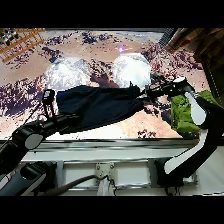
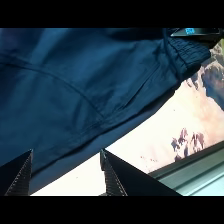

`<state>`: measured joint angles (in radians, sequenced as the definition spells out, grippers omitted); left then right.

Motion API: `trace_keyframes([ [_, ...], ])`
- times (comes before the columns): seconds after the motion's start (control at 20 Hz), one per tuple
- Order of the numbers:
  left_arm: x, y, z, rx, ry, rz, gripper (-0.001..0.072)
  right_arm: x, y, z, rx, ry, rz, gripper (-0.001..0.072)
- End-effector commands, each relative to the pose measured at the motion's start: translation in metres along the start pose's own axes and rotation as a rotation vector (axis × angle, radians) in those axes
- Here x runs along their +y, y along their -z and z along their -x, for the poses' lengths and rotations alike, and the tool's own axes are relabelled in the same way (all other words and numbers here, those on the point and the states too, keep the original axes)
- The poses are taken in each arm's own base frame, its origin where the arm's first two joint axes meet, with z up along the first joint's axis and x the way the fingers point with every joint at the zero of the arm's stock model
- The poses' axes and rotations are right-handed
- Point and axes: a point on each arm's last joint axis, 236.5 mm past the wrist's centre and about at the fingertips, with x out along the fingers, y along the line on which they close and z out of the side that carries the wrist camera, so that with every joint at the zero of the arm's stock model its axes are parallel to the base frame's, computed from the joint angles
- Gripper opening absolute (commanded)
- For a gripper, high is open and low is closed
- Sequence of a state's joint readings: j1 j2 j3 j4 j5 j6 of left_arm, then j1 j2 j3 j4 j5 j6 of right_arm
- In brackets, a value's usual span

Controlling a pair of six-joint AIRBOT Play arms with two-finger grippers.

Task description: Fold the clothes and pants, and hang the long-sleeved shirts on hangers.

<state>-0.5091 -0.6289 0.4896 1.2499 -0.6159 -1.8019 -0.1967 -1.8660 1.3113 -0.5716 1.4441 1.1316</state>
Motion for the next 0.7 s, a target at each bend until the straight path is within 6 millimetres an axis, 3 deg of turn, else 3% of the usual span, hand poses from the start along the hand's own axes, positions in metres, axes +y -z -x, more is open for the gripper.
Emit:
trace_keyframes([
  [0.0, -0.001, -0.002, 0.000, -0.008, 0.004, 0.001, 0.0425, 0.019, 0.008, 0.004, -0.016, 0.007, -0.012, 0.0031],
  [0.1, -0.001, -0.003, 0.000, -0.010, 0.004, -0.011, 0.0402, 0.013, 0.027, 0.015, -0.009, 0.108, -0.047, 0.0031],
  [0.2, -0.002, -0.001, -0.003, 0.000, 0.005, -0.001, 0.0268, -0.006, 0.057, 0.029, 0.008, 0.267, -0.123, 0.0030],
  [0.3, -0.007, 0.000, -0.012, 0.032, 0.016, 0.035, 0.0236, -0.018, 0.084, 0.044, 0.004, 0.384, -0.159, 0.0030],
  [0.5, -0.035, 0.010, -0.054, 0.167, 0.034, -0.006, 0.0216, -0.011, 0.109, 0.069, -0.047, 0.486, -0.167, 0.0030],
  [0.65, -0.077, 0.040, -0.097, 0.313, 0.083, 0.023, 0.0225, 0.001, 0.113, 0.083, -0.109, 0.510, -0.188, 0.0030],
])
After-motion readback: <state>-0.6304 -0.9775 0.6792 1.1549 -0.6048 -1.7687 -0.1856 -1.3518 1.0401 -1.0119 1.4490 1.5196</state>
